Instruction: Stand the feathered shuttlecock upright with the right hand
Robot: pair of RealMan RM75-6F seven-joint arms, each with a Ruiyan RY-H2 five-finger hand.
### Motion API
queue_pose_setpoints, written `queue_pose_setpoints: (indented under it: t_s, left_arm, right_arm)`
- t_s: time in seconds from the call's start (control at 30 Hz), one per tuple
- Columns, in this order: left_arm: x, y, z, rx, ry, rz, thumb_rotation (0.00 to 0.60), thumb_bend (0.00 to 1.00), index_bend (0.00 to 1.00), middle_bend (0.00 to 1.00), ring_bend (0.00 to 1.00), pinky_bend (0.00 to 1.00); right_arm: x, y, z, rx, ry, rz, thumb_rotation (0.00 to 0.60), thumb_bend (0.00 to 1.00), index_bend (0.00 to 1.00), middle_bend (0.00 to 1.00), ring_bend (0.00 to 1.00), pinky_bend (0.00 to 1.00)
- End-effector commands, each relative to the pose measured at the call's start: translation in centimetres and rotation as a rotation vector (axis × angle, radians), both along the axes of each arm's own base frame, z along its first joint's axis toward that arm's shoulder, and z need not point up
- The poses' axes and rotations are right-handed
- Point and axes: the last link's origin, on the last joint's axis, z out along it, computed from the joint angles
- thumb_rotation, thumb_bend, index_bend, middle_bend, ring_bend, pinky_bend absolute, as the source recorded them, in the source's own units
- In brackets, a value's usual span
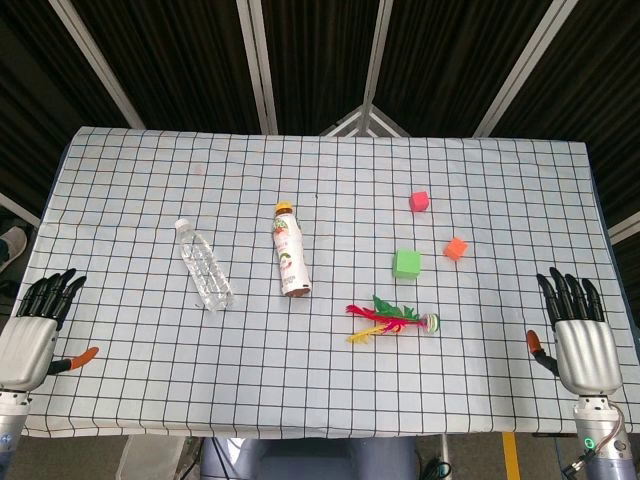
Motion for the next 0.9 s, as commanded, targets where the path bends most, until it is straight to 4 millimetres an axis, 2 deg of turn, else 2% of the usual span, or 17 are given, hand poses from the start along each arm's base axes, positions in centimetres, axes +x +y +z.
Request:
queue_pose_setpoints:
  t_s: [0.03, 0.17, 0.27, 0.3, 0.33, 0.43, 0.6, 0.9]
  left_arm:
    - [0.1, 0.0, 0.0, 0.003, 0.004, -0.006, 0.600, 0.00, 0.00, 0.00, 0.00, 0.00]
    - [0.0, -0.1, -0.1, -0.001, 0.005, -0.001, 0.600, 0.00, 0.00, 0.00, 0.00, 0.00]
    - [0.0, 0.0, 0.0, 0.002, 0.008, -0.003, 0.600, 0.00, 0.00, 0.00, 0.00, 0.00]
    - [0.0, 0.0, -0.1, 0.001, 0.009, -0.001, 0.600, 0.00, 0.00, 0.00, 0.00, 0.00]
    - [-0.1, 0.0, -0.1, 0.000, 0.008, 0.001, 0.600, 0.00, 0.00, 0.00, 0.00, 0.00]
    - [0.0, 0.1, 0.0, 0.002, 0.003, 0.001, 0.600, 0.00, 0.00, 0.00, 0.00, 0.00]
    - [-0.1, 0.2, 0.0, 0.000, -0.007, 0.005, 0.600, 0.00, 0.00, 0.00, 0.00, 0.00]
    - [-0.1, 0.1, 0.1, -0.008, -0.017, 0.009, 0.600, 0.00, 0.00, 0.00, 0.00, 0.00]
  right_arm:
    - [0.1, 0.1, -0.1, 0.007, -0.008, 0.002, 0.600, 0.42, 0.00, 0.00, 0.00, 0.00]
    - [0.7, -0.1, -0.5, 0.020, -0.043, 0.016, 0.600, 0.42, 0.01, 0.00, 0.00, 0.00]
    - [1.7, -0.4, -1.5, 0.046, -0.086, 0.038, 0.600, 0.42, 0.16, 0.00, 0.00, 0.00]
    - [2.1, -0.5, -1.9, 0.056, -0.098, 0.048, 0.600, 0.42, 0.24, 0.02, 0.00, 0.00]
    - [2.5, -0.7, -2.5, 0.066, -0.106, 0.059, 0.600, 0.42, 0.31, 0.04, 0.00, 0.00]
    - [3.3, -1.1, -4.7, 0.105, -0.111, 0.081, 0.600, 0.42, 0.42, 0.14, 0.00, 0.00]
    - [5.1, -1.9, -9.9, 0.169, -0.132, 0.098, 0.600, 0.42, 0.46, 0.17, 0.00, 0.00]
    - [6.7, -3.0, -14.8, 0.177, -0.154, 0.096, 0.600, 0.42, 0.48, 0.18, 0.00, 0.00]
